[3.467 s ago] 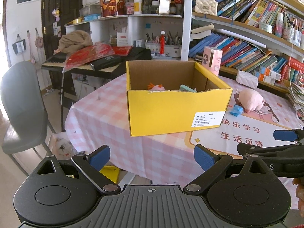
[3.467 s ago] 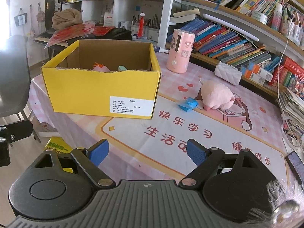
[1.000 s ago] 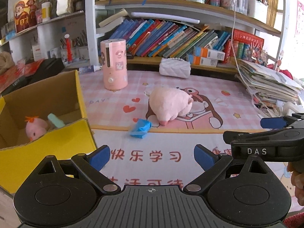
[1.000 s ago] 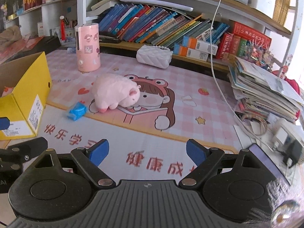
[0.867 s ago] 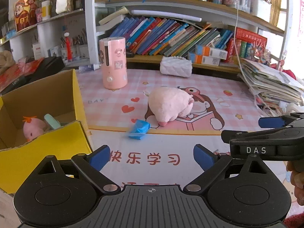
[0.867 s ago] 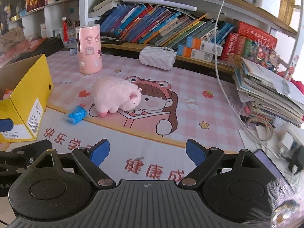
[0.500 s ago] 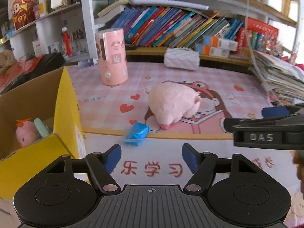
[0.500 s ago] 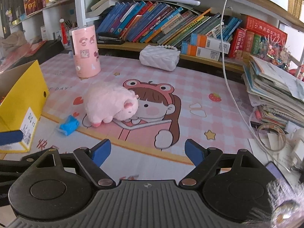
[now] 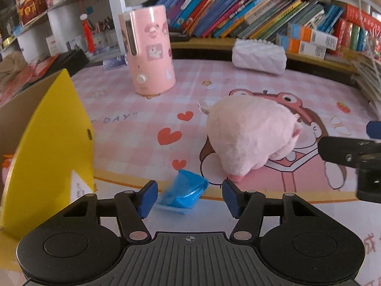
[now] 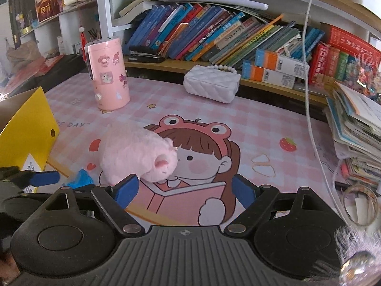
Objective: Organize objects
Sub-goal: 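Grasp the blue object with the left tool while the right tool grasps the pink plush pig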
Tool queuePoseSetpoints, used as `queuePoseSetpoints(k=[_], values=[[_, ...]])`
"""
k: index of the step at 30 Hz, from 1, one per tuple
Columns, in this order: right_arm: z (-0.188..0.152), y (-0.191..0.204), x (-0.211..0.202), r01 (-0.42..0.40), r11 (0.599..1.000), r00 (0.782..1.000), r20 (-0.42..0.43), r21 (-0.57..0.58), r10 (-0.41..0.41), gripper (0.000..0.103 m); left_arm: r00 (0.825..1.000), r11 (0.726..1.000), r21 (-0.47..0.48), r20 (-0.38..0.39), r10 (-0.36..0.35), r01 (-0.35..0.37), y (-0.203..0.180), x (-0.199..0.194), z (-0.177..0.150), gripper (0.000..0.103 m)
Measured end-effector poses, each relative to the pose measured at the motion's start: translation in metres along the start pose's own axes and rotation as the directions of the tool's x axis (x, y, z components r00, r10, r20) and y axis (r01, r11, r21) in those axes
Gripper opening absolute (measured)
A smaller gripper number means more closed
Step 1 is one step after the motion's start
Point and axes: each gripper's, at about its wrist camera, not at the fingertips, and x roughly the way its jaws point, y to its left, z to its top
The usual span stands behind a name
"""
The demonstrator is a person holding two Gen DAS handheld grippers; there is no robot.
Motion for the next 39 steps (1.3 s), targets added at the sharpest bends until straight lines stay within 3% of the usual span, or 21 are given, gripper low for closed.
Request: queuePoseSetpoints(k=[4,5,11,24,31,39], values=[[0.004,0.001,0.007,-0.026,0.999,1.0,-0.003,-0.023,0.026,0.086,1.0,1.0,0.013,-0.009,0.029,-0.029,0.0,0.009,0.001,0.049],[0.005,0.002,0.009,-0.035,0.999,0.999,-0.003,-0.029,0.034,0.086,0.999,0.999,0.02,-0.01,0.036,-0.036,0.0,0.01,0.001,0.042],[0.01,0.01,0.022,-0.082,0.993,0.997,-0.013,-0.086,0.081,0.09,1.0,0.999,0.028,-0.01,0.02,-0.019,0.005,0.002,0.0,0.033],[0.02,0.044,0.074,-0.194,0.923,0.981,-0.062,-0.331,0.184,0.1,0.995,0.994,-0.066,-0.05,-0.086,0.083,0.017,-0.053,-0.029,0.032],[0.016,0.057,0.105,-0.206,0.883,0.979,-0.102,-0.422,0.179,0.102,0.993,0.989,-0.102,-0.026,-0.114,0.111,0.019,-0.067,-0.033,0.032],[0.016,0.054,0.104,-0.19,0.889,0.982,-0.101,-0.416,0.162,0.085,0.992,0.985,-0.114,0.009,-0.128,0.128,0.019,-0.075,-0.032,0.032]])
